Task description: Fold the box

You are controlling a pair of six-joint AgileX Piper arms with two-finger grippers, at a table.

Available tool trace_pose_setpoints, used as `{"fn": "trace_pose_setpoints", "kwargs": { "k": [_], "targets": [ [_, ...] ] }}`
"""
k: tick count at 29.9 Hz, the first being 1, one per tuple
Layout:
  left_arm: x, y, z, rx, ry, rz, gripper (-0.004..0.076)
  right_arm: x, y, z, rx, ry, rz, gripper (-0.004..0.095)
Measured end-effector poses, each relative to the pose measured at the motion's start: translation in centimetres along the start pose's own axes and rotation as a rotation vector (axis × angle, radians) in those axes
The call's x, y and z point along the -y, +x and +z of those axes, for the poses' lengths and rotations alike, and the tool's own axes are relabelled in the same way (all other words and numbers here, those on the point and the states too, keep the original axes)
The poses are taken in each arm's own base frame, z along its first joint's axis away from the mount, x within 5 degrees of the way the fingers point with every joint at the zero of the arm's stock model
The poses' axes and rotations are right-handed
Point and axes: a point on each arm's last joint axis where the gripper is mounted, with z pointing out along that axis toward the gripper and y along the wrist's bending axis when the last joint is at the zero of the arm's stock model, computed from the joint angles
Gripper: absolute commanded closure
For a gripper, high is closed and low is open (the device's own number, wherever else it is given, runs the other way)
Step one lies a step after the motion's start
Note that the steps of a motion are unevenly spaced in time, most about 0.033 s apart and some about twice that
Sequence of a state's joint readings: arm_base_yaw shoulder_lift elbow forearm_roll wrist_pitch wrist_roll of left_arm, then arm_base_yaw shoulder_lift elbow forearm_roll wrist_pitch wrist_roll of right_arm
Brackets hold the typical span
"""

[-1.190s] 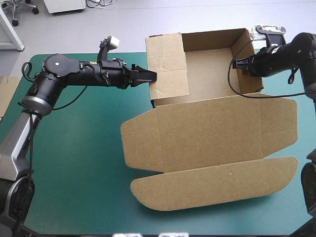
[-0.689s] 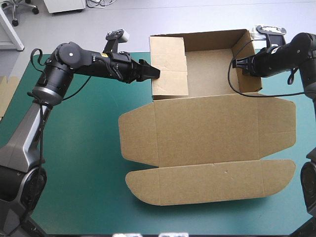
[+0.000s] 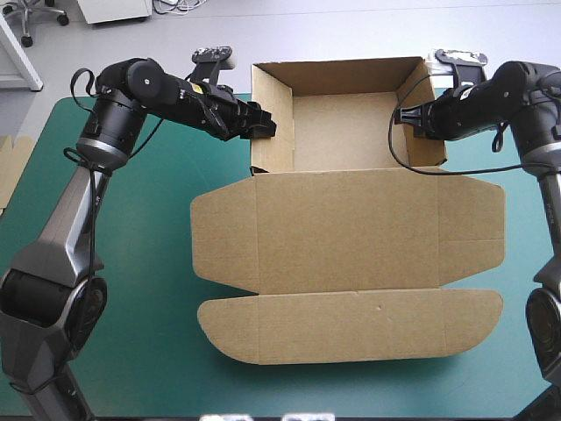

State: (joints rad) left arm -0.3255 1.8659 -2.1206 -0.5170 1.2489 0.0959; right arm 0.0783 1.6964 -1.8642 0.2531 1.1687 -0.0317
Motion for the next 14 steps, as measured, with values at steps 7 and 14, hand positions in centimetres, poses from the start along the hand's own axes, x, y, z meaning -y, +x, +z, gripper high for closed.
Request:
{"fn": "trace_pose_setpoints", "kwargs": {
  "k": [7, 14],
  "targets": [
    [-0.5, -0.2, 0.6, -0.014, -0.125, 0.023, 0.0363, -1.6, 0.3, 0.9, -0.022, 0.014, -0.015, 0.0919],
    [-0.5, -0.1, 1.3, -0.030, -0.190, 0.036, 0.0447, -1.7, 0.3, 0.9, -0.024, 0.033, -0.007, 0.0919]
  ]
}}
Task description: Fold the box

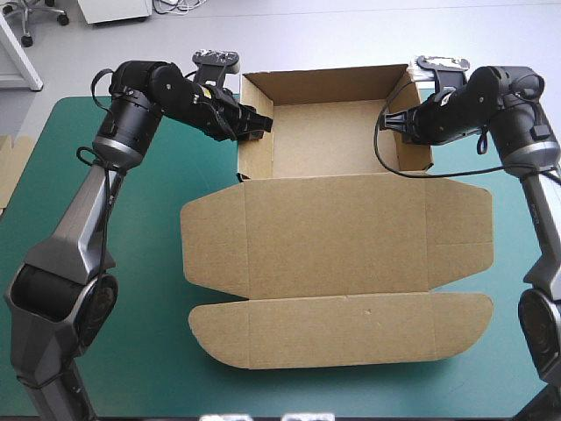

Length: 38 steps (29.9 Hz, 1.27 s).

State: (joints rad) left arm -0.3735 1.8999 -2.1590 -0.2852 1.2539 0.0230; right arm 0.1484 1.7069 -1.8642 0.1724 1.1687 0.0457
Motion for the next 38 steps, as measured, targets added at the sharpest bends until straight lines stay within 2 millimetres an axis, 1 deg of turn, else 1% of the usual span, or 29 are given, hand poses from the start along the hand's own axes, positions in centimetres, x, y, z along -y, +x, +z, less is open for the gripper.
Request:
{"fn": "trace_pose_setpoints", "kwargs": {
  "k": [5, 12, 18, 22, 26, 28, 31, 32, 34, 38],
  "targets": [
    [-0.2, 0.0, 0.5, -0.008, -0.013, -0.019, 0.0447, 0.0, 0.2, 0.3, -0.022, 0.005, 0.010, 0.0915],
    [-0.6, 0.1, 2.0, -0.038, -0.071, 0.005, 0.0454, 0.2, 0.3, 2.3, -0.080, 0.005, 0.022, 0.0915],
    [-0.8, 0.4, 3.6, -0.069, -0.153, 0.031, 0.0524, 0.4, 0.4, 4.1, -0.115, 0.003, 0.030, 0.0915],
    [-1.2, 0.5, 4.6, -0.086, -0.185, 0.022, 0.0563, 0.4, 0.2, 4.5, -0.096, 0.001, 0.027, 0.0915],
    [-1.6, 0.5, 5.6, -0.102, -0.210, 0.027, 0.0582, 0.0, 0.1, 4.7, -0.084, 0.006, 0.009, 0.0915],
    [-1.8, 0.6, 5.9, -0.108, -0.232, 0.036, 0.0607, -0.3, 0.1, 5.0, -0.083, 0.007, -0.001, 0.0915],
    [-2.1, 0.6, 6.2, -0.118, -0.262, 0.042, 0.0686, -0.5, 0.2, 6.0, -0.095, 0.007, -0.006, 0.0915],
    [-2.2, 0.6, 6.3, -0.119, -0.273, 0.043, 0.0729, -0.6, 0.2, 6.3, -0.099, 0.003, -0.002, 0.0915],
    [-2.4, 0.6, 6.5, -0.117, -0.290, 0.038, 0.0734, -0.7, 0.3, 6.9, -0.110, -0.002, 0.007, 0.0915],
    [-2.6, 0.5, 6.5, -0.104, -0.316, 0.031, 0.0734, -0.7, 0.3, 7.5, -0.115, -0.008, 0.021, 0.0915]
  ]
}}
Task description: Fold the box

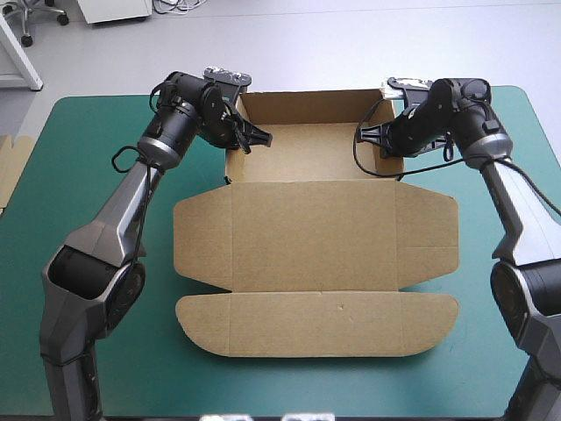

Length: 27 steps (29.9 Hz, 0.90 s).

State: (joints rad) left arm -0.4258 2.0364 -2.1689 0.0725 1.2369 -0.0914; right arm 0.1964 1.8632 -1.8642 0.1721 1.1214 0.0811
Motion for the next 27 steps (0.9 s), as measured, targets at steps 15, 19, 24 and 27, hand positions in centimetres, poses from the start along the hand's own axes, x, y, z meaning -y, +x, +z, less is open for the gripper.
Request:
{"fn": "trace_pose_setpoints", "kwargs": {
  "k": [15, 19, 24, 27],
  "targets": [
    [0.6, 0.1, 1.9, -0.022, -0.049, 0.018, 0.0734, 0.2, 0.0, 1.4, -0.023, 0.013, 0.000, 0.0915],
    [0.8, 0.2, 3.1, -0.043, -0.039, 0.013, 0.0734, 0.4, 0.1, 1.5, -0.031, 0.033, -0.009, 0.0915],
    [0.9, 0.3, 3.9, -0.052, -0.034, 0.009, 0.0734, 0.5, 0.1, 2.2, -0.048, 0.045, -0.021, 0.0915],
    [0.8, 0.3, 4.1, -0.060, -0.053, 0.017, 0.0734, 0.4, 0.2, 3.2, -0.061, 0.041, -0.027, 0.0915]
  ]
}}
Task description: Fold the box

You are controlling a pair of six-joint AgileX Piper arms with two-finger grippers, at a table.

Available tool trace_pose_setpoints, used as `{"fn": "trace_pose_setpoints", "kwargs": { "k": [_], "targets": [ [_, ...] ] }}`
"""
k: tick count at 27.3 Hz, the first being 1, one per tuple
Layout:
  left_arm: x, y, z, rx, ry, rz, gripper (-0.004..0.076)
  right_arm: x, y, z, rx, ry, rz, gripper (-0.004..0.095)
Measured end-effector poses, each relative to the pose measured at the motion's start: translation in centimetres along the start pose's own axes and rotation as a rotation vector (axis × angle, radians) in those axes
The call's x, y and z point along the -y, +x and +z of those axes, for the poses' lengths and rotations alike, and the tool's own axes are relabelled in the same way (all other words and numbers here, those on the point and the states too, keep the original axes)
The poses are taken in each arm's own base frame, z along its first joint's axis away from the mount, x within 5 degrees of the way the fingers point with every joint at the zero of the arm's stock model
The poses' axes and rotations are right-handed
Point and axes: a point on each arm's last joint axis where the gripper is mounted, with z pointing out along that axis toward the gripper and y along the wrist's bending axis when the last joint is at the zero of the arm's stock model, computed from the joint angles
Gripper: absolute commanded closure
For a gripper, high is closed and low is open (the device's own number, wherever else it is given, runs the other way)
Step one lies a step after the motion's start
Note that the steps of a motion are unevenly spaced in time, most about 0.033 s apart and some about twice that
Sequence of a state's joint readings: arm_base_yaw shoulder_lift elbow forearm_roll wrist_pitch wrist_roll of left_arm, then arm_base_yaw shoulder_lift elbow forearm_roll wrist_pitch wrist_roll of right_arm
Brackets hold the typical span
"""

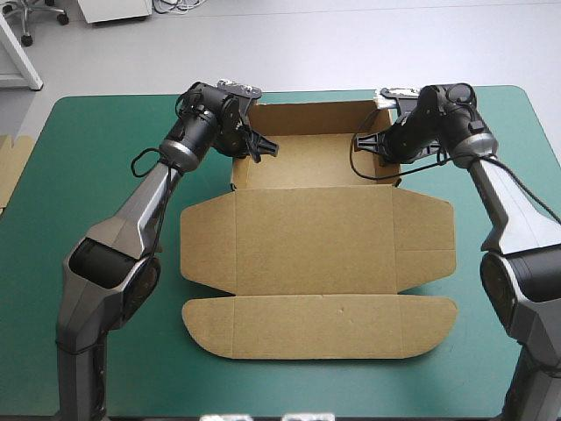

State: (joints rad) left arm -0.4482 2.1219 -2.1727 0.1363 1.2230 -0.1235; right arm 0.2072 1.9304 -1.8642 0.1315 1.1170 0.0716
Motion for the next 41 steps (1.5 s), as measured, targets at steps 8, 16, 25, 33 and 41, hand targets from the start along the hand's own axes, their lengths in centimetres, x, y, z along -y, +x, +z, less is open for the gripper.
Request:
{"fn": "trace_pose_setpoints", "kwargs": {
  "k": [8, 16, 25, 33, 41],
  "targets": [
    [-0.8, -0.1, 1.0, -0.001, -0.016, -0.012, 0.0734, -0.2, -0.2, 2.1, -0.016, -0.014, 0.005, 0.0915],
    [-1.7, 0.3, 4.7, -0.066, 0.040, -0.065, 0.0734, 0.1, 0.0, 4.8, -0.058, -0.011, 0.013, 0.0914],
    [-1.7, 0.4, 6.6, -0.081, 0.069, -0.080, 0.0734, 0.5, 0.2, 6.7, -0.091, 0.009, 0.008, 0.0915],
    [-1.7, 0.4, 7.0, -0.088, 0.073, -0.080, 0.0734, 0.5, 0.1, 7.0, -0.095, 0.011, 0.008, 0.0915],
    [-2.3, 0.5, 7.0, -0.104, 0.100, -0.078, 0.0733, 0.5, 0.1, 7.0, -0.091, 0.010, 0.008, 0.0915]
  ]
}}
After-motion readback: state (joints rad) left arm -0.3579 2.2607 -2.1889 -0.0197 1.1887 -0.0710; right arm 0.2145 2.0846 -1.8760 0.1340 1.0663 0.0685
